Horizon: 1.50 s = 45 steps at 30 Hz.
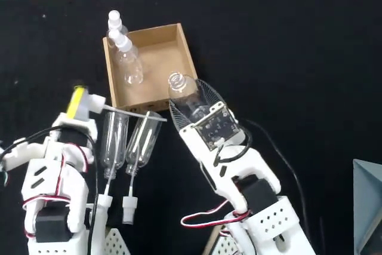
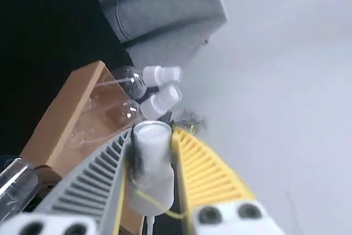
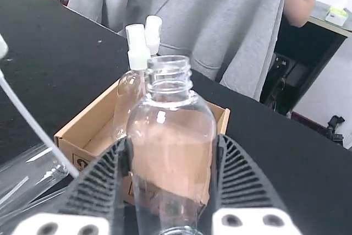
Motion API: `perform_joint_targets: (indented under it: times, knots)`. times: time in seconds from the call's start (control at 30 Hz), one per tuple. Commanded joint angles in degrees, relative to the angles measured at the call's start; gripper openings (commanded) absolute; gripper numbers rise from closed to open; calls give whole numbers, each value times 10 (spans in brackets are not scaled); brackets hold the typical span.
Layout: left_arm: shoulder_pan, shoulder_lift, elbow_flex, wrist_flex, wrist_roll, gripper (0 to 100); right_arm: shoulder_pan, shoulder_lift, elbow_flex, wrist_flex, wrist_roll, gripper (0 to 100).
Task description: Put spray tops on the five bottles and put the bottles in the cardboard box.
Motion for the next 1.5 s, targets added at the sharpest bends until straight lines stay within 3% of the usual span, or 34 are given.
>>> perform_joint_targets:
  times: [0.0,0.17,0.43,0.73,1.47]
  knots:
    - [-29,-5,-25,-17,18,28,-10,-12,-5,-18,6,92]
    - [-30,-6,-36,-16,19,28,-10,-12,-4,-18,11,92]
    - [-31,-6,-58,-17,20,28,-55,-13,38,-55,80,92]
    - [-105,-6,-65,-47,59,28,-57,-12,45,-62,83,92]
    - [-102,-7,-108,-44,60,29,-57,-17,55,-62,123,92]
